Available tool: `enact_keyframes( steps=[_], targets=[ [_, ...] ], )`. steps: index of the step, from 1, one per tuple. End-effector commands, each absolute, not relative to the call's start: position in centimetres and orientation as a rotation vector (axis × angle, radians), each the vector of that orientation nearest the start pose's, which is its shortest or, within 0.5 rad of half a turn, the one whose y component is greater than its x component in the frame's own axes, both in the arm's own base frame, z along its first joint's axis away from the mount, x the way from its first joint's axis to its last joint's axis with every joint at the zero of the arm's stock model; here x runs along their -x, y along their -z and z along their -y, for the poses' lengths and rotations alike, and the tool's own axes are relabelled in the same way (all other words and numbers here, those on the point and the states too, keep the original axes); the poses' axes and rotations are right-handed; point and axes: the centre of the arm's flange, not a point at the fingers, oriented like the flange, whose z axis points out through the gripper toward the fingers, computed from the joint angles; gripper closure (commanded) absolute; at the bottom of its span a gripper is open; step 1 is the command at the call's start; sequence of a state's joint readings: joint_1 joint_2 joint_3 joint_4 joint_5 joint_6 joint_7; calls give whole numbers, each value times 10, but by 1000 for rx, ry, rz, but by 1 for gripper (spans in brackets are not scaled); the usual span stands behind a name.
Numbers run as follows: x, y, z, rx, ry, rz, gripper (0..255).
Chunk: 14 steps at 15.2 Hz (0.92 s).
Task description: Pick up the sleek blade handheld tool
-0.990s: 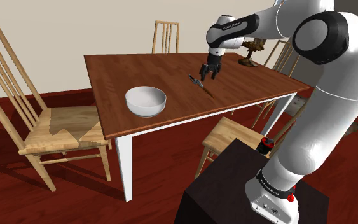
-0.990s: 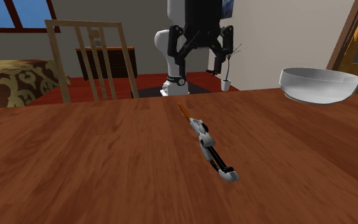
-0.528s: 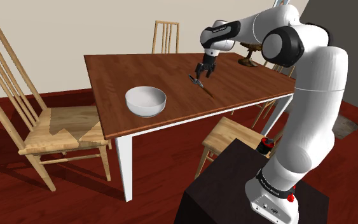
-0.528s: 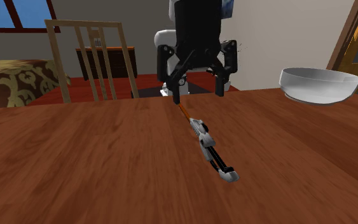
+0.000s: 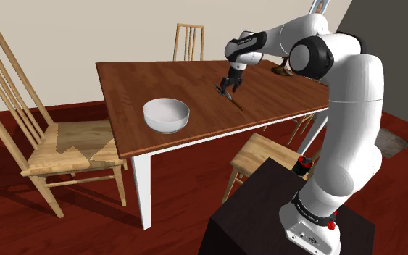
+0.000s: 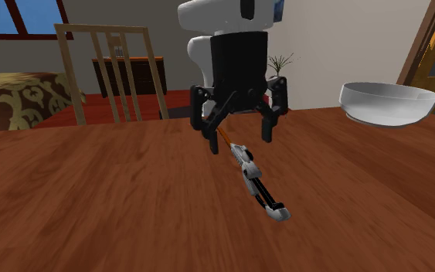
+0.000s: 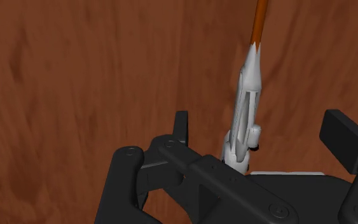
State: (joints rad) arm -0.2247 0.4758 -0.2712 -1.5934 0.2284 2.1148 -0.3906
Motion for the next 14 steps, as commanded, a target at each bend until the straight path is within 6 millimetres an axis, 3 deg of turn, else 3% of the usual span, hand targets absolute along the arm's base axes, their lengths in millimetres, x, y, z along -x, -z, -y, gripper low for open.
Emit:
enact_keyframes(
  steps=[1,2,3,12,14],
  targets=[
    [-621,-362,296,3084,144,-286,0],
    [-621,-362,296,3084,144,-286,0],
    [-621,-363,296,3084,144,-286,255],
    [-621,-362,296,3084,144,-286,255],
    [-621,-373,296,3084,144,-286,255]
  ],
)
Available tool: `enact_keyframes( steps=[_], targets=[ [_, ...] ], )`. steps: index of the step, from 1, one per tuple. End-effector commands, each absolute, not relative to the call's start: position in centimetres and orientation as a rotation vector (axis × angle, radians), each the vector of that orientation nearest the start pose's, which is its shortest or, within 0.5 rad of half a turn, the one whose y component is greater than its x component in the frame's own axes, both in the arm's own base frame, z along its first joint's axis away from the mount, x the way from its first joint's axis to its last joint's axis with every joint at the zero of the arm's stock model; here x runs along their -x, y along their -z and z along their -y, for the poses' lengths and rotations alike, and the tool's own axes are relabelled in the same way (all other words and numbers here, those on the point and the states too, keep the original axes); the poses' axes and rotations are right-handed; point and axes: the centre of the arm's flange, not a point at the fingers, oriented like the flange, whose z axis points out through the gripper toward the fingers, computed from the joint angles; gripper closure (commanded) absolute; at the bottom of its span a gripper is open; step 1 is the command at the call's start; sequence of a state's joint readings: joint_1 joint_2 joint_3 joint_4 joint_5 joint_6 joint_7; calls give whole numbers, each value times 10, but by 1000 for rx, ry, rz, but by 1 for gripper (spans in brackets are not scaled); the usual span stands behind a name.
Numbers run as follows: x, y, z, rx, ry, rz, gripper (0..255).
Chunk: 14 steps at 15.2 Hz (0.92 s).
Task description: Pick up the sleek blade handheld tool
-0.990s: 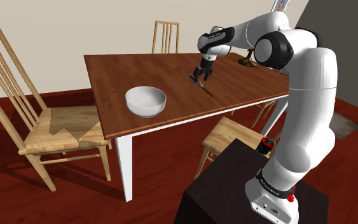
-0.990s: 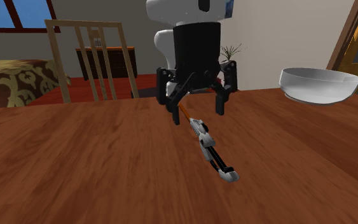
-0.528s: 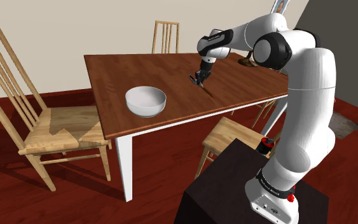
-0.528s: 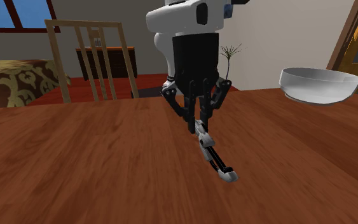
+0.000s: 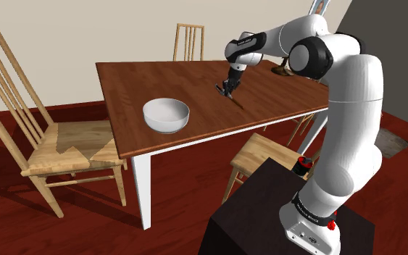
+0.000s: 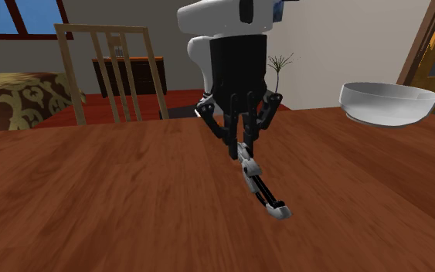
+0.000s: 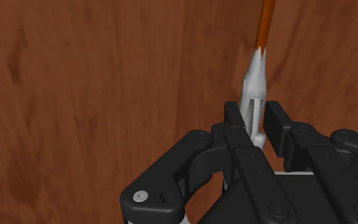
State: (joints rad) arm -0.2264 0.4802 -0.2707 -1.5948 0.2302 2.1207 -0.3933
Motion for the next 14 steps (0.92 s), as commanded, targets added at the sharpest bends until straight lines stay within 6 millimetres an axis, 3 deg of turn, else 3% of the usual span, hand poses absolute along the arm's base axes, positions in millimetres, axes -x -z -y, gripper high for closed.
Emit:
enact_keyframes(
  steps=[1,14],
  targets=[
    [-621,-378,296,3084,144,-286,255],
    [-621,-442,296,3084,144,-286,255]
  ],
)
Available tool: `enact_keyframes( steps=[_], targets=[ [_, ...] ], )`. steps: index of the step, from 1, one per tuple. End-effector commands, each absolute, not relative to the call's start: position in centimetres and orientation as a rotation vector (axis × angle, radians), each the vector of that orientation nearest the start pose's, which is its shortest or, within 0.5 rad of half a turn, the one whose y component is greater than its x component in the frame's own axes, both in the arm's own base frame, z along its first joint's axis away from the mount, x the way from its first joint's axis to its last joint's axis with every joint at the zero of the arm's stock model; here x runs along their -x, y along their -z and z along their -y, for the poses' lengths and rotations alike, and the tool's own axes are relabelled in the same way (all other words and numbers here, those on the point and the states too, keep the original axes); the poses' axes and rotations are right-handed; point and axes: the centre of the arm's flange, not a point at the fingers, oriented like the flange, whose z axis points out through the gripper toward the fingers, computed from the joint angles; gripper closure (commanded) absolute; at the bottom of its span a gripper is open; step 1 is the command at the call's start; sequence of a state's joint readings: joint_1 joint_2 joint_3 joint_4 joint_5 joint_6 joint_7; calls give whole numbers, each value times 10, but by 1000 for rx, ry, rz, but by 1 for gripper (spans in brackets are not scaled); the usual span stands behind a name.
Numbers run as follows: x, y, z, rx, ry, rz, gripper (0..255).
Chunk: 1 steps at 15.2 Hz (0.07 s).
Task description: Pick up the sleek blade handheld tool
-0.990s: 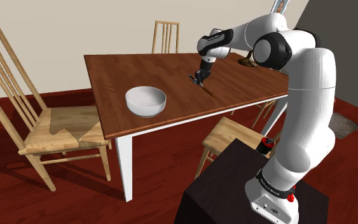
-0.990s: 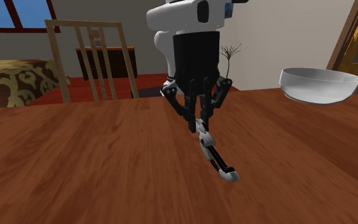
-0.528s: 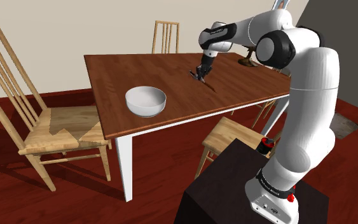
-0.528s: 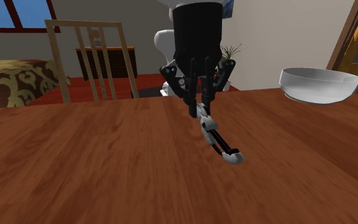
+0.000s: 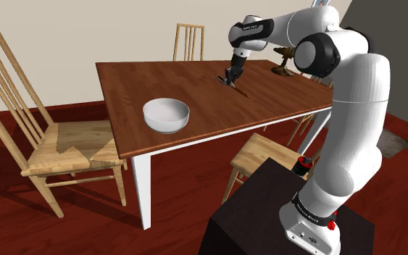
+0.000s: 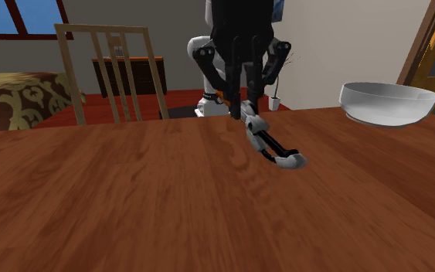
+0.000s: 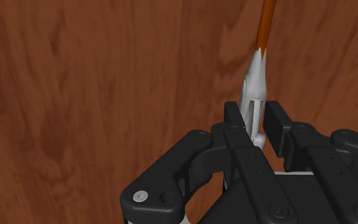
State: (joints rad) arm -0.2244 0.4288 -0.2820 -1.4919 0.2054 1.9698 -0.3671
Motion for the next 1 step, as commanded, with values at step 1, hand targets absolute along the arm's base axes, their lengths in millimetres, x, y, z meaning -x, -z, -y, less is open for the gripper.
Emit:
enact_keyframes(
  steps=[1],
  targets=[
    [-621,-442,296,3084,144,-286,255]
  ],
)
